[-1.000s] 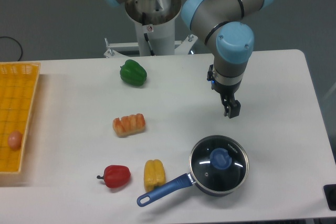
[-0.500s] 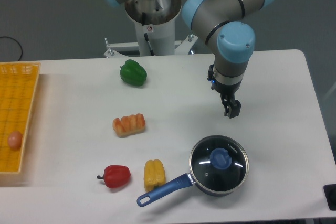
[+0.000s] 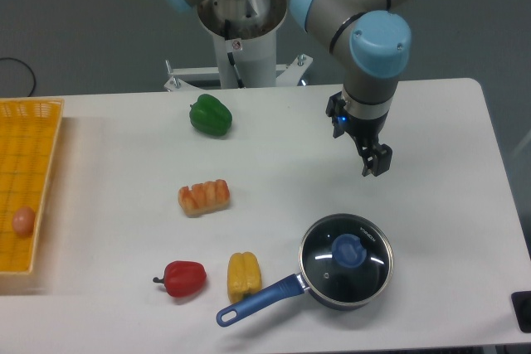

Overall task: Open the lid
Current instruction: 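Move the gripper down over the blue knob of the glass lid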

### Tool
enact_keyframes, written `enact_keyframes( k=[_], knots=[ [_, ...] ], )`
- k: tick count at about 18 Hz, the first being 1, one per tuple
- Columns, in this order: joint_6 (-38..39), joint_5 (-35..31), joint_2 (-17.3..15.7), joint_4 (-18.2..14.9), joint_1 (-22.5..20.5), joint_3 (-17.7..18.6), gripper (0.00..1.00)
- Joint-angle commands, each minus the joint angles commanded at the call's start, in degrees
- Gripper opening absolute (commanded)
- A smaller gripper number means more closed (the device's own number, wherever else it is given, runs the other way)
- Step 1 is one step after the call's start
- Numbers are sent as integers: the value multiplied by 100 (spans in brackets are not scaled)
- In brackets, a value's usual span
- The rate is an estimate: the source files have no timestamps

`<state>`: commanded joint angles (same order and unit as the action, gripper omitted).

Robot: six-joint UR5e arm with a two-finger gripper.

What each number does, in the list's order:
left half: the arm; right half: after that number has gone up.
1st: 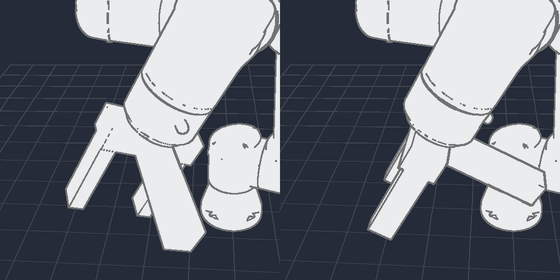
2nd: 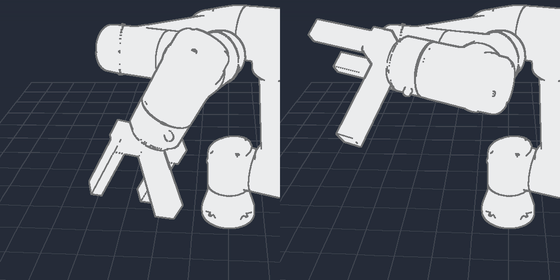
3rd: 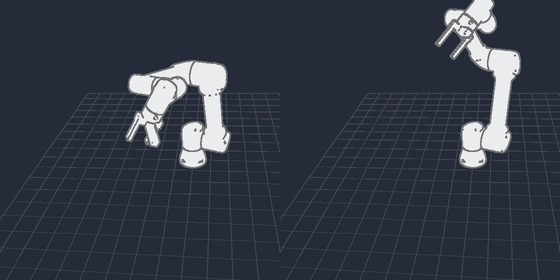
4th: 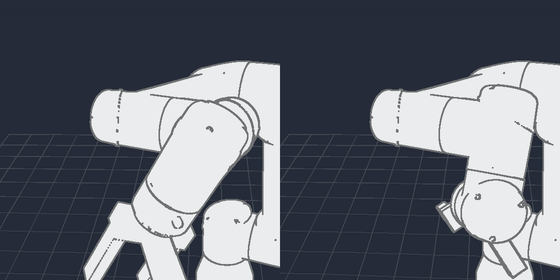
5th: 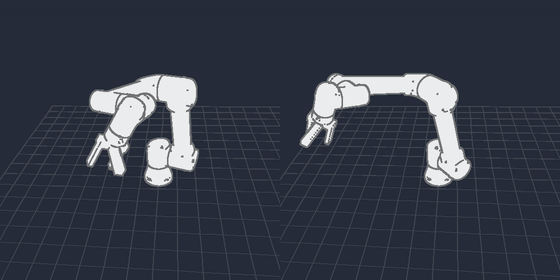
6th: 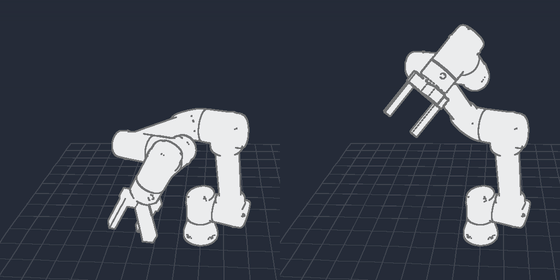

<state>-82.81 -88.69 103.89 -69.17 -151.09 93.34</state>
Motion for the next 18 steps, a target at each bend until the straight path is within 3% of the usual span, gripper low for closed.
enact_keyframes(
  k=[3,8,13,18],
  knots=[
    [449,97,237,35,185,-202,100],
    [660,97,852,246,493,-861,100],
    [608,71,1116,720,493,-1029,100],
    [582,36,1485,835,493,-1335,100]
  ],
)
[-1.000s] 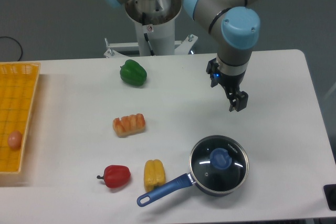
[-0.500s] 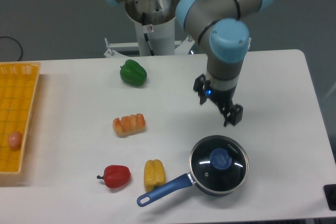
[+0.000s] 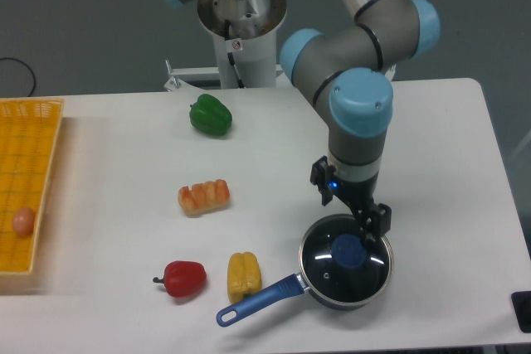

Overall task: Open the lid
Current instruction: 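Move the gripper down over the blue knob of the glass lid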

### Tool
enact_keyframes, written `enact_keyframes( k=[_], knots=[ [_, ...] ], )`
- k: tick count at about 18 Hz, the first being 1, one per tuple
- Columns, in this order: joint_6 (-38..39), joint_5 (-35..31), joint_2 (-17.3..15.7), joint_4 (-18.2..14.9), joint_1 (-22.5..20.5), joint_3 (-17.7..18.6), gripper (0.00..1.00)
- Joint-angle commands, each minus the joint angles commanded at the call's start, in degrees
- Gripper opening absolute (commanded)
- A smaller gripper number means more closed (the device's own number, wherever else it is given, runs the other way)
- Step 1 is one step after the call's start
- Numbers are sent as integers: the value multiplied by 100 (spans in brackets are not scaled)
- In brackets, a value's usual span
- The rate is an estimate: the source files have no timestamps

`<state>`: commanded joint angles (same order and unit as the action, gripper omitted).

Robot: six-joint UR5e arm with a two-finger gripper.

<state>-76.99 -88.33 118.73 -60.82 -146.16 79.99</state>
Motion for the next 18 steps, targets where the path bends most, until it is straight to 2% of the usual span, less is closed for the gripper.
enact_keyframes(
  k=[4,8,18],
  knots=[
    [-87,-131,247,-9,0,-343,100],
    [-237,-185,352,-9,0,-493,100],
    [-176,-396,370,-61,141,-221,100]
  ],
)
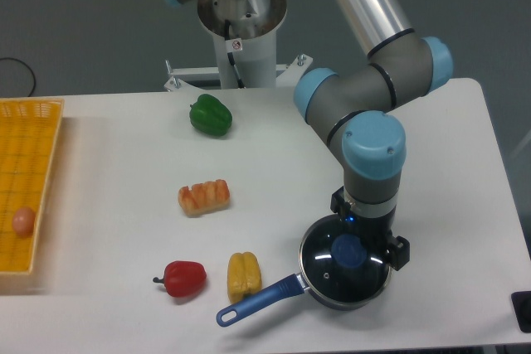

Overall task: Open the lid
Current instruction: 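Move the gripper down over the blue knob of the glass lid, then lower the gripper onto the blue knob and close it around the knob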

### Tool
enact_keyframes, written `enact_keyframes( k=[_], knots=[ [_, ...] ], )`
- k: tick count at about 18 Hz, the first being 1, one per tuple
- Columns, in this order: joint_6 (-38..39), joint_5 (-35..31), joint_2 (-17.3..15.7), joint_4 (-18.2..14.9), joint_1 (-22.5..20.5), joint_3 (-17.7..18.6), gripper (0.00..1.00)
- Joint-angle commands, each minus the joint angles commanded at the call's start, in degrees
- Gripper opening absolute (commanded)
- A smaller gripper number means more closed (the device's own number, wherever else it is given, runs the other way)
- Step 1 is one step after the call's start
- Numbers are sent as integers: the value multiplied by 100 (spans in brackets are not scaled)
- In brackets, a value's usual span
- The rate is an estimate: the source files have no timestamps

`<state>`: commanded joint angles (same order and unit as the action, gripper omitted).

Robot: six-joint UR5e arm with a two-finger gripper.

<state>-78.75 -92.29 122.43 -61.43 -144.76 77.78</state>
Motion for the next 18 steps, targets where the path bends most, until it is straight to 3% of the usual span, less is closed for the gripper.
enact_keyframes(
  k=[18],
  knots=[
    [35,0,132,26,70,62,100]
  ],
)
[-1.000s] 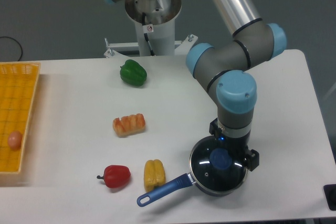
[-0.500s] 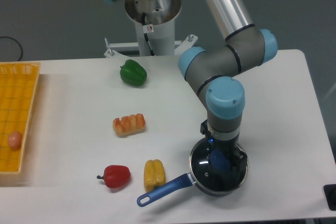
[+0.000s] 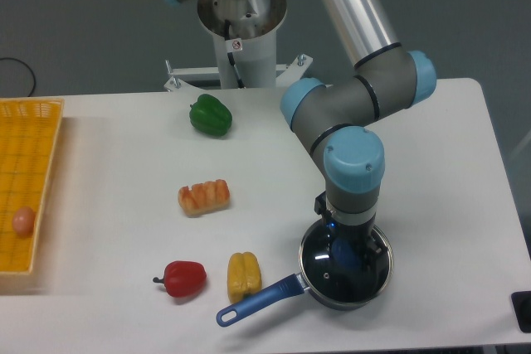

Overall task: Open the lid
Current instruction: 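Lower the gripper onto the blue knob and close it around the knob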

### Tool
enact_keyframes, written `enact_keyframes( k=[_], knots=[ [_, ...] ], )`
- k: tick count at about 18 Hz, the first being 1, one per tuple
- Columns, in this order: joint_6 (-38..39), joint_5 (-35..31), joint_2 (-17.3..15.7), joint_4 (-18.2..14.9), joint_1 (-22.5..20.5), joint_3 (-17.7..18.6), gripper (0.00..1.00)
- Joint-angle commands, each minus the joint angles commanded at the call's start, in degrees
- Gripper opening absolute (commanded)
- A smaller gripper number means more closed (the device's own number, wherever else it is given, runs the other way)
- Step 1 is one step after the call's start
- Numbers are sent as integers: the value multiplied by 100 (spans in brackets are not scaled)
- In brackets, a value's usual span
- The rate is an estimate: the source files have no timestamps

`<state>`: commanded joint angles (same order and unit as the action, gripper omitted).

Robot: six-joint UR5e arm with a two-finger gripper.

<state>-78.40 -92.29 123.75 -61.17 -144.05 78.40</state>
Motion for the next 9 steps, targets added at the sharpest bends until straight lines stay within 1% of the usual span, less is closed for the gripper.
enact_keyframes(
  k=[9],
  knots=[
    [44,9,70,26,17,0,100]
  ],
)
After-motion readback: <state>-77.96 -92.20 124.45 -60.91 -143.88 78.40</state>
